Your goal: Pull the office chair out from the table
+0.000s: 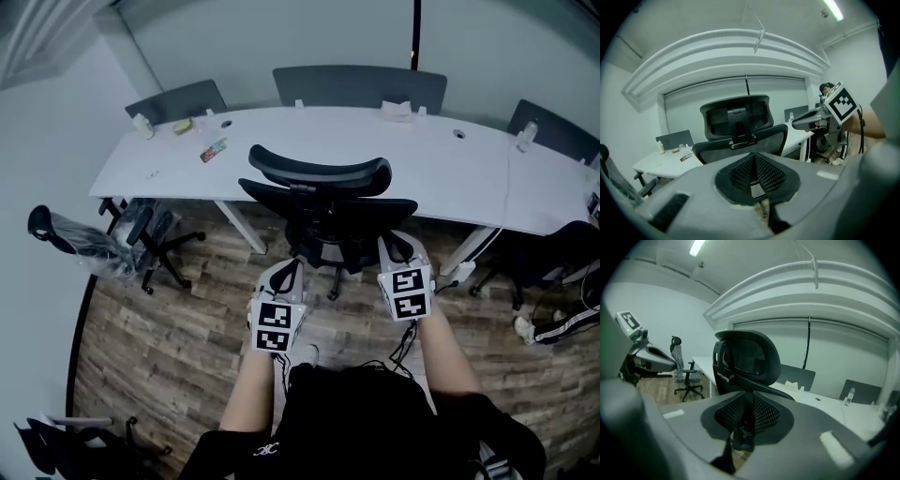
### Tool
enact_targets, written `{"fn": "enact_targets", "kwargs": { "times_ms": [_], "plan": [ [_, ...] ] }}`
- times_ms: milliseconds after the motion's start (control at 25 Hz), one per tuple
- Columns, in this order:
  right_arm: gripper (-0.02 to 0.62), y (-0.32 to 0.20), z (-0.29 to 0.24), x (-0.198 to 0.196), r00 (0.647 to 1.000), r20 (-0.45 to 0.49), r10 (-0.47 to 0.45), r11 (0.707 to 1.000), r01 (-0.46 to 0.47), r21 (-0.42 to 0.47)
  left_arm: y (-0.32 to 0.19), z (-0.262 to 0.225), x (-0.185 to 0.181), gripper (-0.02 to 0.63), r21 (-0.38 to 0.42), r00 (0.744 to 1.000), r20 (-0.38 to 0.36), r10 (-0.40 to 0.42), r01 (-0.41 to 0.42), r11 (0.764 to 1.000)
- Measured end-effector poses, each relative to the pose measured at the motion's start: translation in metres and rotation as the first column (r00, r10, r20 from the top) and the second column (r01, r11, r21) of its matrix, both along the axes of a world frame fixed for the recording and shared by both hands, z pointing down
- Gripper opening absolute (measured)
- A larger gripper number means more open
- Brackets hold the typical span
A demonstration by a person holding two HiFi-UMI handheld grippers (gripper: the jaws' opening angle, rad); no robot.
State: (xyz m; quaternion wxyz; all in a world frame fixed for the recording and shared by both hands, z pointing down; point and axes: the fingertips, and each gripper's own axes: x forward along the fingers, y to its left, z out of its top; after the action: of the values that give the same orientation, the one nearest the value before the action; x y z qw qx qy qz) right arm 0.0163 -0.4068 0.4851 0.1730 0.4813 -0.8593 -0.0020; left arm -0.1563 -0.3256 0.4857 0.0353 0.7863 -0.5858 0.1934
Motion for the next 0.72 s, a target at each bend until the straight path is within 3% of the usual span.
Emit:
{"fn": "enact_targets", "kwargs": {
  "times_ms": [200,400,560,720],
  "plan": [
    [0.108,-0.024,0.005,-0.012,0.99,-0.141,0.029,0.999,-0.025,0.025,-0.039,-0.009,-0.035,0.009,0.03,0.996,0.049,0.074,-0.076,0.997],
    [0.184,-0.049,0.008,-0.014,0.951,-0.31,0.024,0.999,-0.012,0.043,-0.086,0.002,-0.069,0.157,0.027,0.964,0.211,0.162,-0.171,0.985],
    [0.323,-0.068,0.013,-0.013,0.924,-0.382,-0.036,0.999,0.047,0.018,-0.131,0.002,-0.099,0.236,0.055,0.892,0.415,0.182,-0.224,0.973],
    [0.363,-0.085,0.025,-0.006,0.875,-0.483,-0.045,0.999,0.051,0.0,-0.169,0.01,-0.129,0.298,-0.007,0.785,0.574,0.232,-0.278,0.96]
  ]
}}
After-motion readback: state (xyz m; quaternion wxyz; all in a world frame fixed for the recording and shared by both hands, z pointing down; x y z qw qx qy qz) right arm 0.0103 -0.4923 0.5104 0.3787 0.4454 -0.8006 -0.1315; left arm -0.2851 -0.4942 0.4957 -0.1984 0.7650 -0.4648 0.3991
